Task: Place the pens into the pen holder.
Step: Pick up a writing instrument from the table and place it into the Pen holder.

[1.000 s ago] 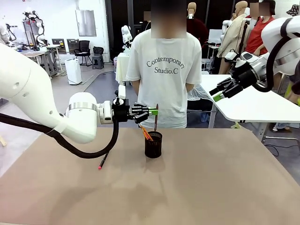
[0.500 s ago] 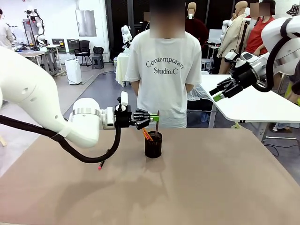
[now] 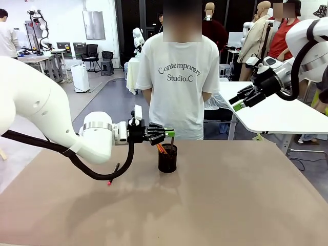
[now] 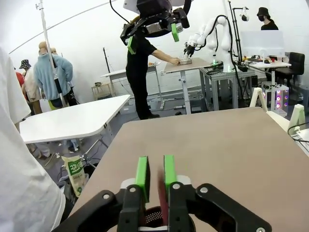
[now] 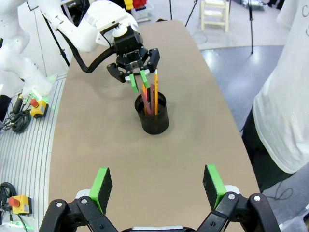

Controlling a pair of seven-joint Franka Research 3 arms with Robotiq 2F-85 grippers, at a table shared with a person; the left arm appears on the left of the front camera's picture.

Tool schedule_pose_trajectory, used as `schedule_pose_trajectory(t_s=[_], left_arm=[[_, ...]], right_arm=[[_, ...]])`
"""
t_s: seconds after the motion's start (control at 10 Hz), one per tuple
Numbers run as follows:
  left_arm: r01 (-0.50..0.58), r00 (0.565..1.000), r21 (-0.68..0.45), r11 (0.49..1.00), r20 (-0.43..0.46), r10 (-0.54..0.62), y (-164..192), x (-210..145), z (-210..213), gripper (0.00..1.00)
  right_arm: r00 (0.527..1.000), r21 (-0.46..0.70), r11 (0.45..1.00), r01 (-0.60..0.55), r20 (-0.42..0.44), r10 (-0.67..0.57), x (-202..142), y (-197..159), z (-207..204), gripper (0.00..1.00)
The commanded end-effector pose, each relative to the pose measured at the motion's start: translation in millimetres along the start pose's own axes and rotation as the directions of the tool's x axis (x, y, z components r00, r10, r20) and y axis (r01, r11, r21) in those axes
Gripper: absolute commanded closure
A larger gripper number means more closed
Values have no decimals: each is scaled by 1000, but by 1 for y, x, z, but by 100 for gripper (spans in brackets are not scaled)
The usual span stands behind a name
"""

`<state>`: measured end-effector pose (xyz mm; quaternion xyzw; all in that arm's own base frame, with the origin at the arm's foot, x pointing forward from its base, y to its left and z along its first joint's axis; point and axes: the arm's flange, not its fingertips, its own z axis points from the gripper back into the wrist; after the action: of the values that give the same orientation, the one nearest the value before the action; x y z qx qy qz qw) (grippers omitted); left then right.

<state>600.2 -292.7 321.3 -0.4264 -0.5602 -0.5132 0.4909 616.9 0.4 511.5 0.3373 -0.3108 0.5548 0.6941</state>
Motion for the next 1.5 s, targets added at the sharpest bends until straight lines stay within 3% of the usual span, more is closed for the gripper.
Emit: schedule_pose_trajectory(t_s=[0.0, 0.1, 0.2, 1.4], left_arm=[[35, 999, -5, 999, 22, -34, 2, 0, -1, 27], [36, 999, -6, 999, 23, -36, 2, 0, -1, 8], [38, 999, -6, 999, 24, -38, 1, 2, 0, 0], [23, 1000, -11, 1000, 18, -23, 1, 12, -1, 0]], right_arm=[[1000, -2, 1000, -3, 1, 3, 2, 1, 1, 0], [1000, -2, 1000, -3, 1, 3, 2, 1, 1, 0], [1000, -2, 1000, -3, 1, 3, 2, 1, 1, 0], [1000, -2, 1000, -3, 1, 3, 2, 1, 1, 0]])
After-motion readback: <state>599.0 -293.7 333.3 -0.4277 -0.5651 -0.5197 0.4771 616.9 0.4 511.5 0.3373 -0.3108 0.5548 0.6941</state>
